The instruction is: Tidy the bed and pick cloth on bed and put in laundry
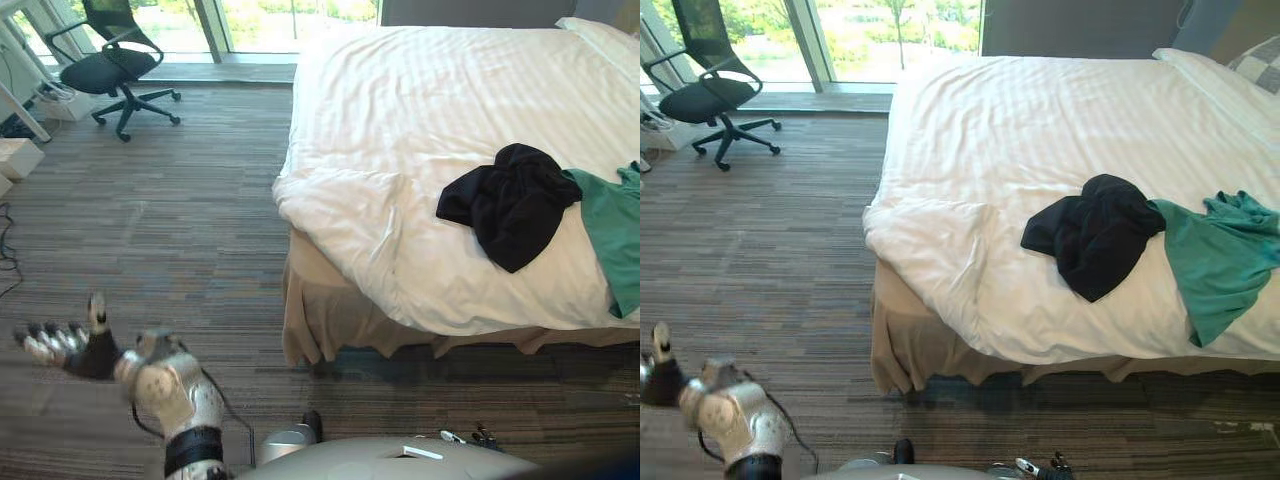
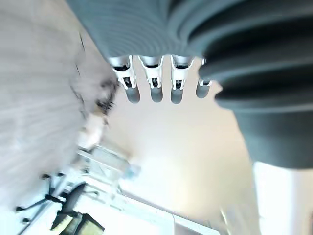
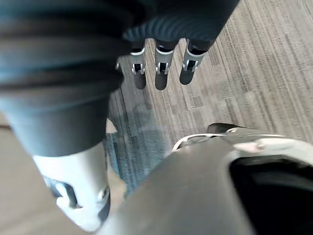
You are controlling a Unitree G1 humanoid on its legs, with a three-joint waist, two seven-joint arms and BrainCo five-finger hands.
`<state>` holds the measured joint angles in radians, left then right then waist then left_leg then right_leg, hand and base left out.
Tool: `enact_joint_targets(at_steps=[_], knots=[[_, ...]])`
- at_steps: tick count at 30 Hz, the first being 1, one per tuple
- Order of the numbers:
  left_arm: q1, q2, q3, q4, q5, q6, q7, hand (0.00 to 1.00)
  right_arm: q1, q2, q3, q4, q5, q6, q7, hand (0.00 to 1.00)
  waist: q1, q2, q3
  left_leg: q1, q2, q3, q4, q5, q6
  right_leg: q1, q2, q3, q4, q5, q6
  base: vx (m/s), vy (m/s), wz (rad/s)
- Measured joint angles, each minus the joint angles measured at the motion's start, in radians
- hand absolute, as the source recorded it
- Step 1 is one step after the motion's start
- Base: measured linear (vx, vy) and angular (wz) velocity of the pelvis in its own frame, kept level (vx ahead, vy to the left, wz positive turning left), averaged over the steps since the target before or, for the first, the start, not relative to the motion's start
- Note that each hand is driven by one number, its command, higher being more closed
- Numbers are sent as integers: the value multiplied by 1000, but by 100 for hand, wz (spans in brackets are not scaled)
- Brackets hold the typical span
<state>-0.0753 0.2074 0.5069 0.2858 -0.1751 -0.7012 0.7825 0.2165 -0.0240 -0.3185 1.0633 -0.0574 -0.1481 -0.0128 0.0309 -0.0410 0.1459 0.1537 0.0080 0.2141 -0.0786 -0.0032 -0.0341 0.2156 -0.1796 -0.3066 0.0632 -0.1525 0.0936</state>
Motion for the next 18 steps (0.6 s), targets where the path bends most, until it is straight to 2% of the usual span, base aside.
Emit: enact_joint_targets(at_steps=[1, 2, 4, 5, 6, 8, 9, 10, 13, 14, 17, 18], knots=[[-30, 53, 8, -4, 89, -9, 28, 0, 6, 0, 5, -1, 5, 0, -1, 0, -4, -2, -1, -2, 5, 7, 13, -12, -1, 0, 3, 9, 1, 2, -3, 139, 1, -44], [-107, 198, 5, -33, 160, 7, 12, 0, 25, 0, 13, -9, 7, -6, -6, 0, -15, 0, -3, -9, 18, 28, 56, -45, -4, -7, 7, 40, 15, 3, -5, 117, -2, -34], [-187, 304, 0, -38, 177, 47, -28, 0, 36, -5, 12, -17, 7, -14, -11, 0, -25, 17, -17, -40, 35, 50, 110, -80, -4, -34, 8, 64, 41, 3, -5, 97, 8, -37], [-243, 343, -4, -41, 206, 87, -35, 0, 37, -14, 11, -28, 7, -21, -12, 0, -31, 28, -18, -63, 42, 59, 152, -104, -1, -54, 7, 86, 62, 5, -7, 89, 58, -36], [-282, 356, -32, -69, 244, 151, -24, 0, 35, -23, 9, -45, 5, -22, -9, 0, -45, 48, -12, -98, 49, 75, 202, -127, 4, -86, 3, 104, 85, 5, -8, 73, 81, -34], [-302, 351, -87, -99, 246, 207, -10, 0, 34, -26, 7, -59, 4, -22, -7, 0, -47, 58, -2, -135, 58, 83, 248, -149, 5, -118, 4, 119, 100, 5, -8, 7, 56, -25], [-311, 351, -115, -110, 256, 255, 3, 0, 29, -24, 8, -65, 5, -22, -1, 0, -53, 52, 5, -165, 65, 91, 276, -157, 5, -144, 6, 134, 104, 5, -8, -15, 25, -20], [-316, 350, -124, -109, 256, 282, 5, 0, 24, -23, 8, -65, 5, -22, 2, 0, -55, 47, 12, -176, 68, 96, 285, -158, 5, -156, 7, 137, 106, 5, -8, -35, 23, -25], [-369, 342, -171, -106, 288, 413, 3, 0, 12, -23, 7, -91, 8, -23, 9, 0, -59, 26, 71, -230, 82, 109, 321, -170, 4, -213, 20, 158, 122, 4, -10, -55, 9, -15], [-383, 341, -185, -105, 295, 440, -1, 0, 12, -23, 7, -96, 9, -23, 10, 0, -61, 25, 78, -244, 85, 109, 329, -170, 4, -224, 21, 159, 126, 3, -11, -85, 3, -7], [-446, 350, -280, -89, 404, 610, -98, 0, 1, -28, 8, -132, 24, -18, 28, 0, -61, 31, 124, -282, 98, 139, 342, -170, 4, -294, 25, 198, 166, 0, -15, -66, 0, -23], [-459, 351, -295, -77, 419, 634, -119, 0, -5, -29, 10, -138, 27, -17, 32, 0, -62, 32, 133, -282, 98, 146, 343, -170, 4, -300, 25, 207, 168, -1, -16, -93, 24, -37]])
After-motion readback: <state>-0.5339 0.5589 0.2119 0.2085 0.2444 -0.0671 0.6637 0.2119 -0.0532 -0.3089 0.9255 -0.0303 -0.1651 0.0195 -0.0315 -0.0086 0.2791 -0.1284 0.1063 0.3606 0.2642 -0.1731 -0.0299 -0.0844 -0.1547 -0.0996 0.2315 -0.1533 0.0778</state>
